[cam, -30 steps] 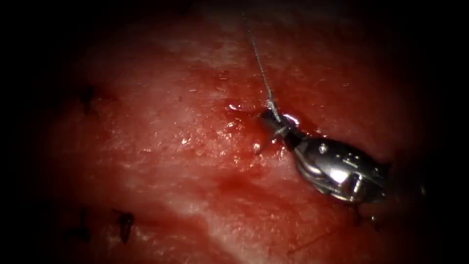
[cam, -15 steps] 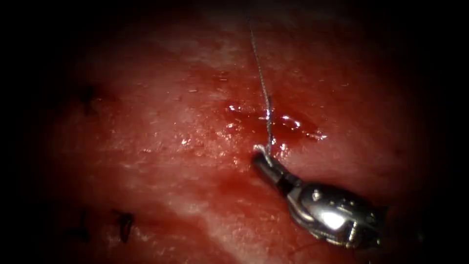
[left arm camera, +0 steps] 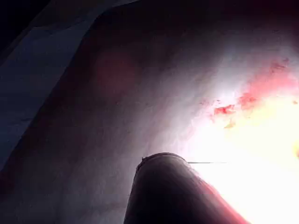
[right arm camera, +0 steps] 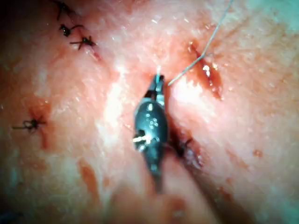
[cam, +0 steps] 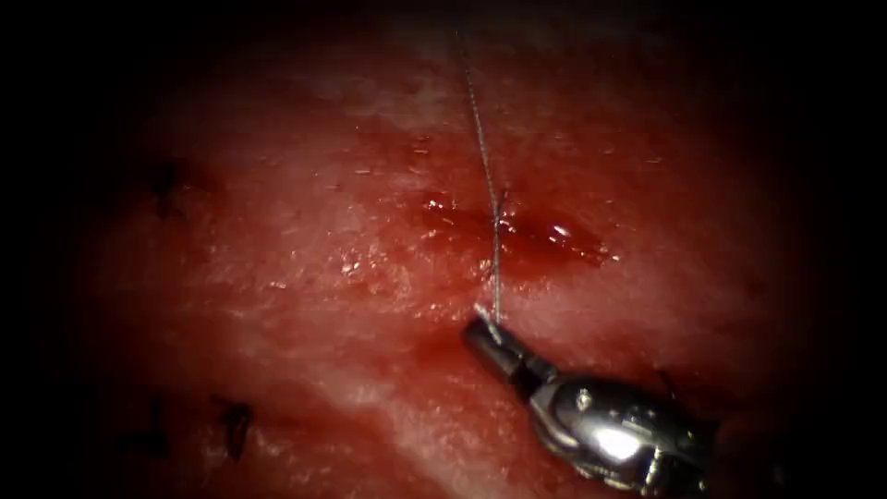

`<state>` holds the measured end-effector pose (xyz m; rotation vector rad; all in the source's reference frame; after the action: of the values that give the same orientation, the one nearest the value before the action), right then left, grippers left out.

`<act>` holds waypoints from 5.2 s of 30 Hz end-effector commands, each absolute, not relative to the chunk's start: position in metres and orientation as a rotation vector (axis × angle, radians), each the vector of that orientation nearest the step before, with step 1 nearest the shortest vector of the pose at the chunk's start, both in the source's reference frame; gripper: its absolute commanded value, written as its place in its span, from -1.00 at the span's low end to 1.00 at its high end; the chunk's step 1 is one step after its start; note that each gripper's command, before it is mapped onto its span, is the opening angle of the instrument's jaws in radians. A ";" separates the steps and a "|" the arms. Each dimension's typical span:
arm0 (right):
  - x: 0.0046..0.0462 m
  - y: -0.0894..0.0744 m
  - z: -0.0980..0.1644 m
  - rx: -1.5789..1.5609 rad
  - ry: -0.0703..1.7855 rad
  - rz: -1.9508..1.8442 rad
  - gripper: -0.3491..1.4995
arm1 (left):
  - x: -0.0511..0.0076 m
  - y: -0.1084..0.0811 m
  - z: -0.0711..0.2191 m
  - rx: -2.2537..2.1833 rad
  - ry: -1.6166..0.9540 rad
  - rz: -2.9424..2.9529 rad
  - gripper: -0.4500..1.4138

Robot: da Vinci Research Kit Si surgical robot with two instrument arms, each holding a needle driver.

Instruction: Wound Closure

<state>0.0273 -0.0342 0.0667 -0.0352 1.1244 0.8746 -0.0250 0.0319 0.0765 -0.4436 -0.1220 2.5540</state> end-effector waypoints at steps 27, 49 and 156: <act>0.0287 -0.035 0.067 0.045 1.129 0.813 -1.00 | -0.0267 0.013 0.065 -0.655 -0.393 2.508 -1.00; 0.0293 -0.035 0.068 0.092 1.126 0.772 -1.00 | -0.0248 0.001 0.064 -0.624 -0.207 2.948 -1.00; 0.0280 -0.015 0.071 1.013 1.583 0.269 -1.00 | -0.0339 -0.005 0.077 -0.717 0.410 3.107 -1.00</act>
<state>0.0274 -0.0146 0.0707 1.0186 1.5739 0.2579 -0.0333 -0.0044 0.0766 -0.7157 0.4108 3.1073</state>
